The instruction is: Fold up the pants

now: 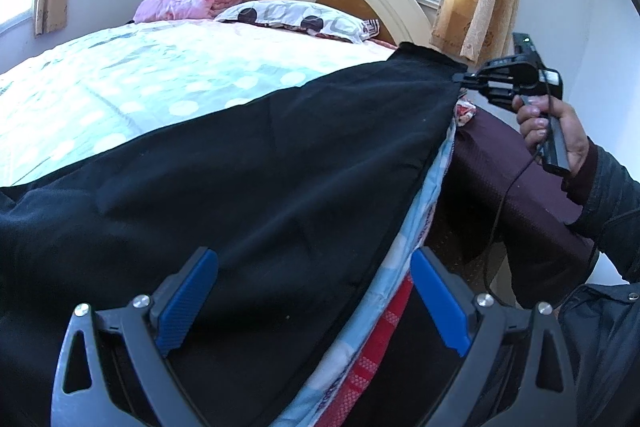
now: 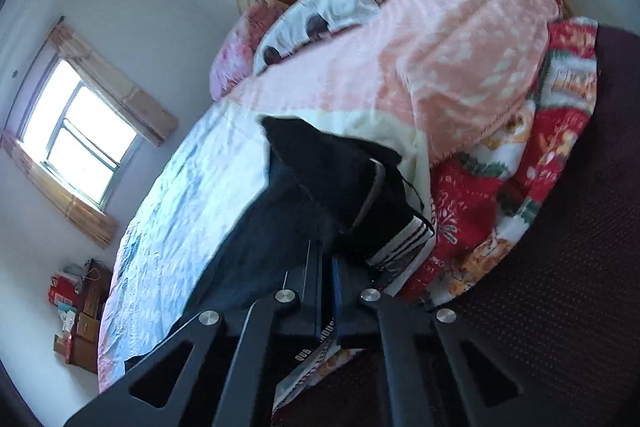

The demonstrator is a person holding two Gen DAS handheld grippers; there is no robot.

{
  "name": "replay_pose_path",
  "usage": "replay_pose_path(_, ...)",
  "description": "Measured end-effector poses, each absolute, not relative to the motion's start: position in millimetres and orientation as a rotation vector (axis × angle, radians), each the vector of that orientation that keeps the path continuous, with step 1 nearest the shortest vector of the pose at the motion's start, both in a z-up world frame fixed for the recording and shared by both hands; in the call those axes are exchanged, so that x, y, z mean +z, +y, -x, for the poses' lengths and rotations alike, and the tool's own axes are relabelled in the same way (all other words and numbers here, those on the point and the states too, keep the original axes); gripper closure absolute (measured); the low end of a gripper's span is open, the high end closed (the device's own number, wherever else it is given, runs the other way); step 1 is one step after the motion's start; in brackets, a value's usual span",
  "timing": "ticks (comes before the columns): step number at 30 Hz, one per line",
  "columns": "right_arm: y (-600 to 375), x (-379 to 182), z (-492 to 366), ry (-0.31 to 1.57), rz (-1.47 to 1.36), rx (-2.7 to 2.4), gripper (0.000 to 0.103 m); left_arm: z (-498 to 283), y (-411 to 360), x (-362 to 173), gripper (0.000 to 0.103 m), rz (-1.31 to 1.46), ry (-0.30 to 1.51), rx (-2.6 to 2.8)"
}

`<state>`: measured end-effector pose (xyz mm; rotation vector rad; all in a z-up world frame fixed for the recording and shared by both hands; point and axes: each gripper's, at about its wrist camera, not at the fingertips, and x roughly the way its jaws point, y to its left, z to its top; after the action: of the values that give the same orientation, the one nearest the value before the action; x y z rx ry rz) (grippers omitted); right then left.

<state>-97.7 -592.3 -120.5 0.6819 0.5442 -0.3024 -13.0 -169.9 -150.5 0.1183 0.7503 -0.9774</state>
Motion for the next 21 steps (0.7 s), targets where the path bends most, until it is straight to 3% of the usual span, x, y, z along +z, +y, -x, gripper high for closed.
replay_pose_path(9,-601,-145,108,0.568,-0.733,-0.343,0.1,16,-168,-153,0.004,-0.117,0.757,-0.982)
replay_pose_path(11,-596,-138,109,0.571,-0.69,-0.371,0.087,15,-166,-150,0.004,-0.105,0.748,-0.981)
replay_pose_path(12,-592,-131,110,0.571,-0.645,-0.405,0.063,15,-165,-148,0.004,-0.094,0.745,-0.986)
replay_pose_path(14,-579,-112,115,0.545,-0.533,-0.457,0.03,15,-166,-149,0.004,-0.082,0.751,-0.993)
replay_pose_path(18,-538,-77,124,0.447,-0.377,-0.46,0.03,22,-170,-146,0.004,-0.07,0.741,-1.026)
replay_pose_path(21,-497,-76,107,0.494,-0.376,-0.19,0.03,30,-173,-143,0.004,-0.07,0.724,-1.071)
